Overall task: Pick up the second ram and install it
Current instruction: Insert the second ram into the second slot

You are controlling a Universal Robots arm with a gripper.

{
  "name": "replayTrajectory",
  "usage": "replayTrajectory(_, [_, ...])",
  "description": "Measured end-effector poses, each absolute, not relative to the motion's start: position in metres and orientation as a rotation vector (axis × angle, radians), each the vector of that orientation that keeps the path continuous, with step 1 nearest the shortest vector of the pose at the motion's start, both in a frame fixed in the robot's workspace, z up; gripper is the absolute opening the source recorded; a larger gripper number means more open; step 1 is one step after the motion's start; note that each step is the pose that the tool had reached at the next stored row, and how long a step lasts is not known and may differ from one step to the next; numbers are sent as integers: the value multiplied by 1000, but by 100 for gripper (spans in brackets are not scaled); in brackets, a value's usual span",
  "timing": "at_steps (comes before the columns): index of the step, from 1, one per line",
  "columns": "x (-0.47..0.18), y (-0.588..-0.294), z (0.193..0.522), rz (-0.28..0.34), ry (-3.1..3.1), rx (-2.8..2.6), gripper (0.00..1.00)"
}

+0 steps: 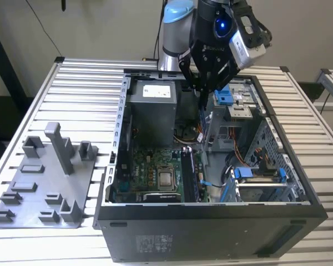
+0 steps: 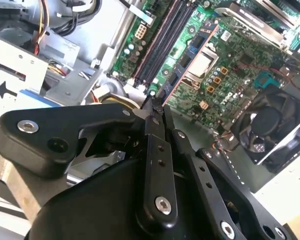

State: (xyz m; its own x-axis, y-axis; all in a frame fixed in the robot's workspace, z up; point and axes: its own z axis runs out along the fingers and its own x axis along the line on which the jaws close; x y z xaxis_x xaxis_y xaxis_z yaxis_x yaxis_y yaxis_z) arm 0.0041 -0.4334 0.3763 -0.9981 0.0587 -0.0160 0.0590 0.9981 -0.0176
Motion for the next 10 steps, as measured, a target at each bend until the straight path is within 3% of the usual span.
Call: replayTrajectory(10, [8, -434, 360, -29, 3131, 89, 14])
